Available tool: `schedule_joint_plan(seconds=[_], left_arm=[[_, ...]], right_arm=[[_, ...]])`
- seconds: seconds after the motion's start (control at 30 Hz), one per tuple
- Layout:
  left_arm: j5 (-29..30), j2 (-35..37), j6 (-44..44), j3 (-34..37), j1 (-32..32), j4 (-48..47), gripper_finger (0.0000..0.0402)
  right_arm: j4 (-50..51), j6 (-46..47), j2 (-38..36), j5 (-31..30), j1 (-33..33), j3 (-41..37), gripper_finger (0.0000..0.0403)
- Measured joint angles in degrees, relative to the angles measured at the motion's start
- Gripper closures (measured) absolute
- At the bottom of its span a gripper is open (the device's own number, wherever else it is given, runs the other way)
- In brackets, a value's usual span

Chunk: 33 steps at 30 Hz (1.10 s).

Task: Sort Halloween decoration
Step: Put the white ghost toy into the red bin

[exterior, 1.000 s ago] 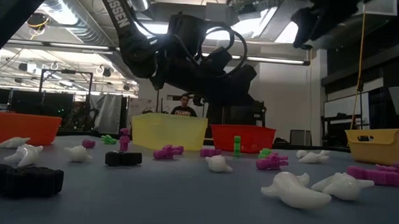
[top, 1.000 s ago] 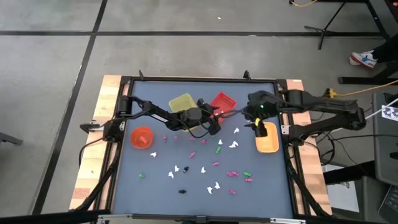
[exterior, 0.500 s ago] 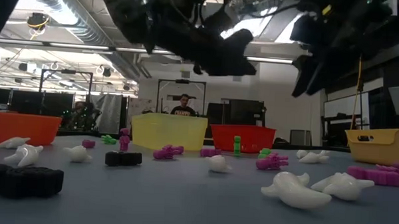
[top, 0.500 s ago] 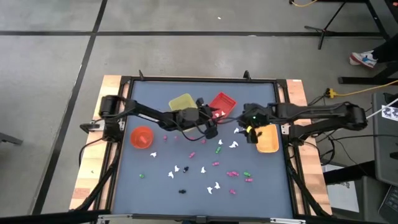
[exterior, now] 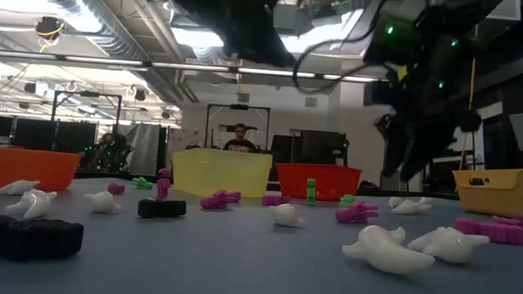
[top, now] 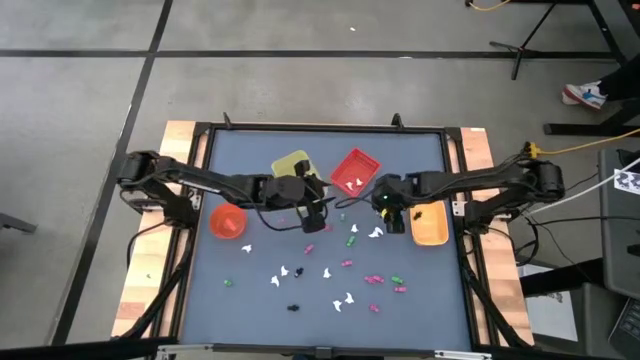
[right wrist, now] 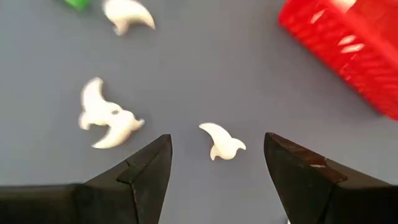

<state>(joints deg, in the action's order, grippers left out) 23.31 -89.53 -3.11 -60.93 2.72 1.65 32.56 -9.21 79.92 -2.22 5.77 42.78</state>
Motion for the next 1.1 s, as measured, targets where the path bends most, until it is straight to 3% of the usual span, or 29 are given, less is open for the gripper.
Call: schedule_joint_plan(seconds=[0.37, 0.53, 1.1], left_arm=[[3.11, 3.56, 0.18, 0.02, 4.76, -5.65, 0.0241], [3.15, 3.56, 3.30, 0.02, 5.39, -7.46, 0.0241], [3.20, 3.56, 4.50, 0.04, 5.35, -8.83, 0.0241]], right_arm=[[-2.30, -0.71, 5.92, -0.53, 4.58, 0.00, 0.0150], [-2.07, -1.79, 6.93, 3.36, 6.83, 0.00, 0.0150], [-3.20, -1.75, 10.74, 4.75, 6.63, 0.22, 0.0150]])
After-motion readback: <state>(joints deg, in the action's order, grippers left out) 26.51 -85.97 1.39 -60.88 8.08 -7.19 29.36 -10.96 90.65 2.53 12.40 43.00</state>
